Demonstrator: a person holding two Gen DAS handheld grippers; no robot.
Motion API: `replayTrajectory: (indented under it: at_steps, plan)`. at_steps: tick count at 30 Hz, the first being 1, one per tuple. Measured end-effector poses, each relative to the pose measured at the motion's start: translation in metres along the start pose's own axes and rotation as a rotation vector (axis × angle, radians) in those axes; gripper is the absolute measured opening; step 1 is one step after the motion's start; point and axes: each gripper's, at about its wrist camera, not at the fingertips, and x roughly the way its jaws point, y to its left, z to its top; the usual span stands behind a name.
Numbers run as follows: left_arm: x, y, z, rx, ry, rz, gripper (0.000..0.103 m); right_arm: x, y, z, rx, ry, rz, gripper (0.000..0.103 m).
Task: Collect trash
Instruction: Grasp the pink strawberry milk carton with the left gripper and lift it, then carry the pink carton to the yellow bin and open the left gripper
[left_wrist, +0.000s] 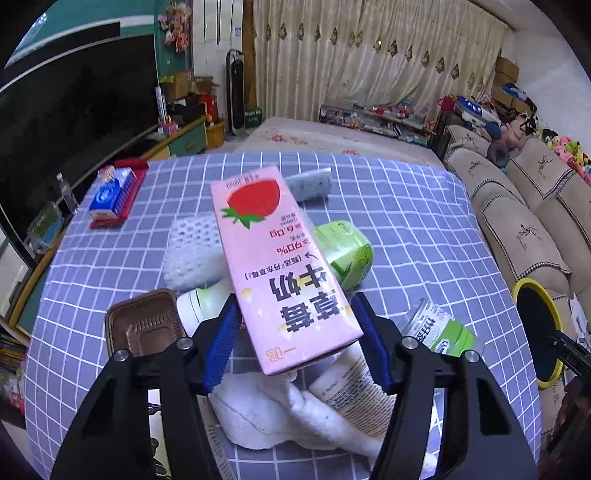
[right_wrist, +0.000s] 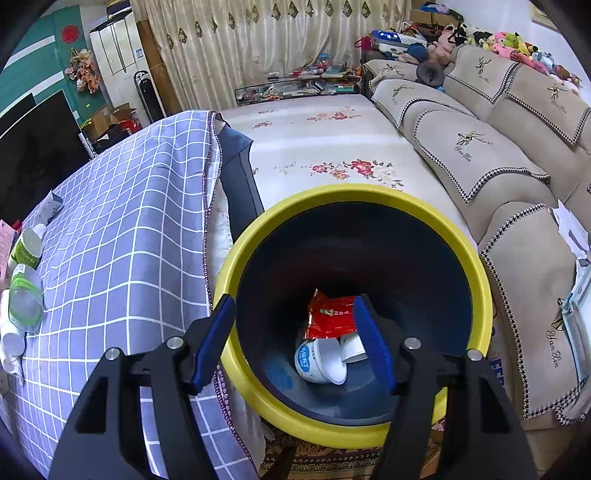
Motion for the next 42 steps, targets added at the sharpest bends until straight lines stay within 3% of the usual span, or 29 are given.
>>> replayTrajectory:
  at_steps: [3,9,19,36,42]
  plan:
    - [0.002,0.006,0.0,-0.02,-0.019,0.006,0.065,0.0,0.001,-0.001,0.002,0.002,0.003,0.063]
    - [-0.002,0.013,-0.005,0.002,-0.058,0.01,0.053,0.0,-0.001,-0.004,-0.001,0.008,0.004,0.063]
    - [-0.058,0.011,-0.003,0.076,-0.191,0.024,0.051,0.0,0.001,-0.003,-0.002,0.005,0.013,0.063]
    - [-0.128,-0.007,-0.002,0.134,-0.266,-0.061,0.049,-0.01,0.004,-0.004,-0.007,-0.009,0.031,0.063]
    - [-0.144,-0.035,-0.005,0.202,-0.261,-0.13,0.049,-0.028,0.0,-0.001,-0.001,-0.042,0.037,0.063]
